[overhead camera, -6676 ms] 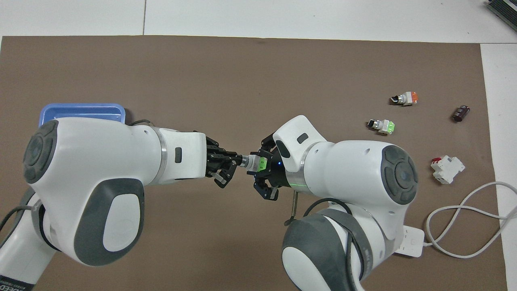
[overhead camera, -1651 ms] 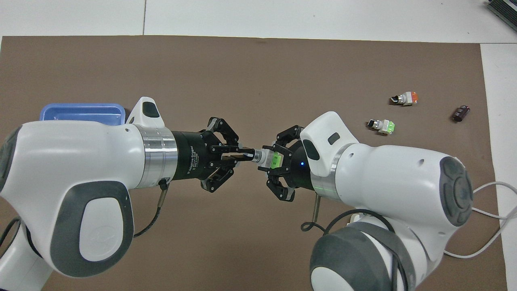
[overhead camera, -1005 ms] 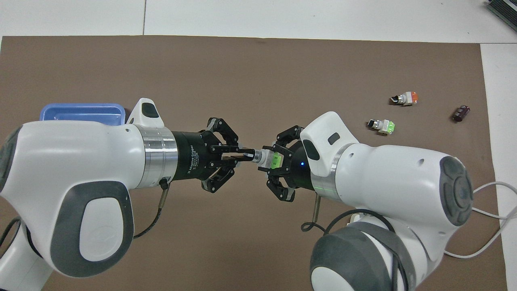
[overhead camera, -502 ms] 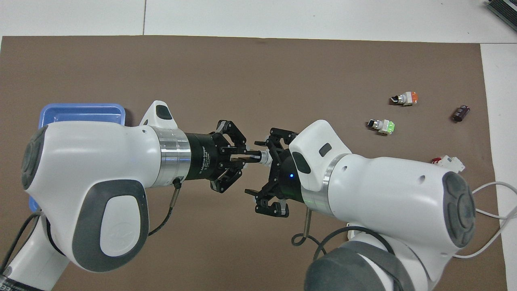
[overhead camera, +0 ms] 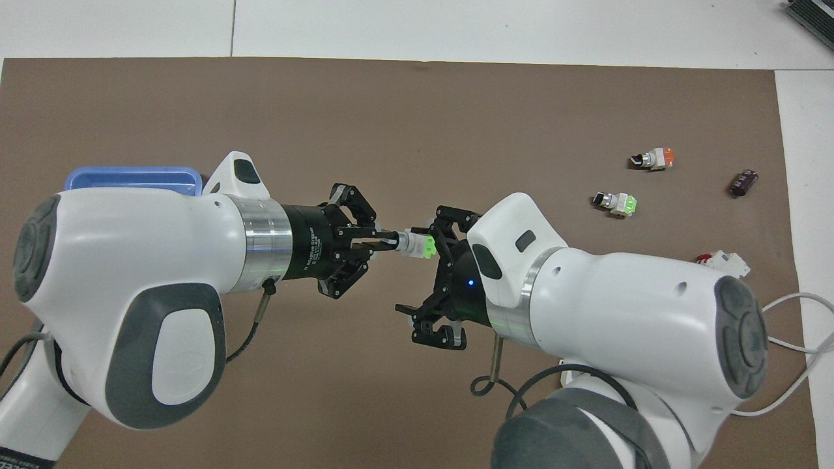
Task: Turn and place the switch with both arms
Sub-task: 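Open the right gripper and pull the switch away with the left gripper, then carry the switch into the blue tray with the left gripper while the right gripper withdraws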
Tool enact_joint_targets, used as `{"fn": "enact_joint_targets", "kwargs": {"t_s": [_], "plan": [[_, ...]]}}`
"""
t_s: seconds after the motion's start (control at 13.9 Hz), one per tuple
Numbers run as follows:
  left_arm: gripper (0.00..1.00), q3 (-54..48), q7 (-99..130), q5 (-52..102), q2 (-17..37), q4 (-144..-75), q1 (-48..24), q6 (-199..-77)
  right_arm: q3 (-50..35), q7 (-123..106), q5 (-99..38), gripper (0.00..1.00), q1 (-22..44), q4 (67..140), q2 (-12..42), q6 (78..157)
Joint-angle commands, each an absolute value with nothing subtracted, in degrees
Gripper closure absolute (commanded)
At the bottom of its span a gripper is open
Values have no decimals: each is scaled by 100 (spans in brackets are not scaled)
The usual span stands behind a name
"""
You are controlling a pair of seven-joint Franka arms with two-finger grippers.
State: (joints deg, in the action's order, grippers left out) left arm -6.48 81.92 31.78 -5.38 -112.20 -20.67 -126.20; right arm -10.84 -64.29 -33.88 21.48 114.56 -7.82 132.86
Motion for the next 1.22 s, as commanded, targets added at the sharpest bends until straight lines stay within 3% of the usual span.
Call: {"fn": "enact_joint_targets", "kwargs": {"t_s": [0.0, 0.36, 0.65, 1.15], "plan": [[100, -650, 7405, 2533, -571, -11241, -1523, -12236, -1090, -6425, -3525, 0, 2031, 11461, -835, 13157], [100, -650, 4120, 1733, -624, -11399, 155, -11839, -1090, -6407, -3437, 0, 1548, 11417, -817, 12797], [100, -650, 2017, 837, -782, -11890, 877, -12057, -1081, -6390, -3437, 0, 1222, 11347, -782, 12718], [100, -659, -155, 703, -642, -13411, 1528, -14806, -1081, -5818, -3138, 0, 757, 11276, -756, 12437]]}}
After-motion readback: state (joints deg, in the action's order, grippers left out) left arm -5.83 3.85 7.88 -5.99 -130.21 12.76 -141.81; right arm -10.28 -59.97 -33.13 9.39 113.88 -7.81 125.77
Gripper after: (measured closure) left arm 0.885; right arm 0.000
